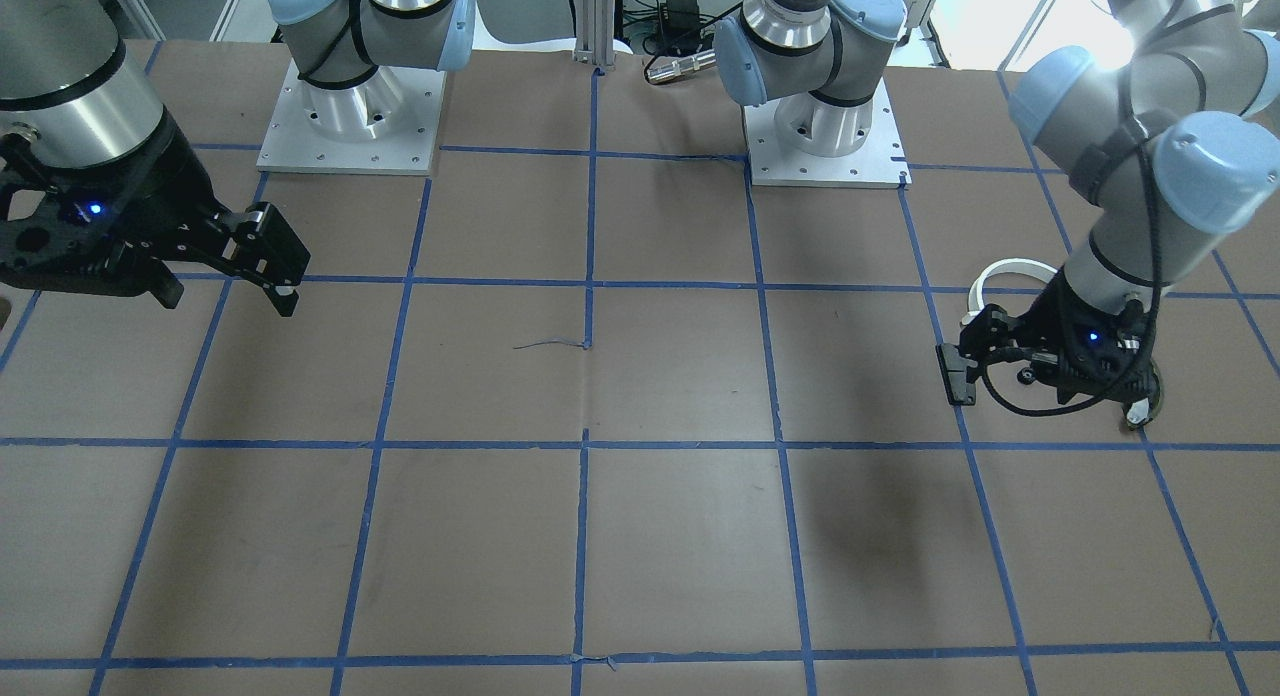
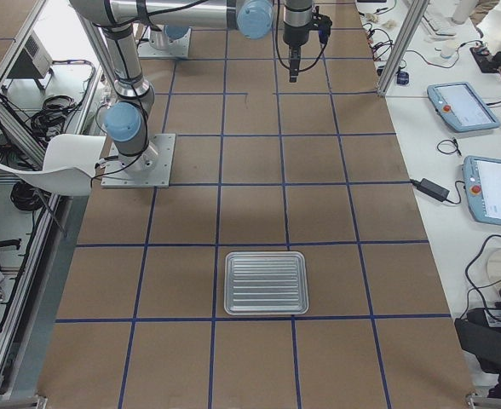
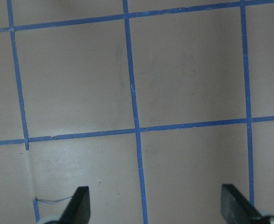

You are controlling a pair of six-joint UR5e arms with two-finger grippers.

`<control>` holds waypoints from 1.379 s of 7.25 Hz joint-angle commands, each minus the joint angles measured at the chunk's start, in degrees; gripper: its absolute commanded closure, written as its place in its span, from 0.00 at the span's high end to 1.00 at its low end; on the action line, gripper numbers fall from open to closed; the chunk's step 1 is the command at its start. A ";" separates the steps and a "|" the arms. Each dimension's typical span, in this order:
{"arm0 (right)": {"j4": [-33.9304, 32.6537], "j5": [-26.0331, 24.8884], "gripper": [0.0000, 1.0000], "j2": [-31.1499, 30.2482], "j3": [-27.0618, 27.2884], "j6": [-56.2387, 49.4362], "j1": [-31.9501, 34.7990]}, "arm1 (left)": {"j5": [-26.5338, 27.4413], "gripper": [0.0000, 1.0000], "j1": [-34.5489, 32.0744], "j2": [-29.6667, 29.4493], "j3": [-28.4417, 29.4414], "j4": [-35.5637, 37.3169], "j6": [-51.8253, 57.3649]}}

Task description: Place bearing gear from tray to pile

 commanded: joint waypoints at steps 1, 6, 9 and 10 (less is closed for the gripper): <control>0.09 -0.09 1.00 0.00 -0.09 -0.21 0.00 | 1.36 1.00 -15.20 2.22 6.52 -7.58 -22.41; 0.09 -0.09 1.00 0.09 -0.09 -0.38 0.00 | 0.92 1.00 -23.47 0.83 25.42 -34.91 -30.81; 0.09 -0.09 1.00 0.09 -0.09 -0.38 0.00 | -2.78 1.00 -18.17 3.28 22.72 -34.79 -35.47; 0.09 -0.09 1.00 0.09 -0.09 -0.38 0.00 | -2.43 1.00 -18.87 3.46 22.63 -34.79 -36.59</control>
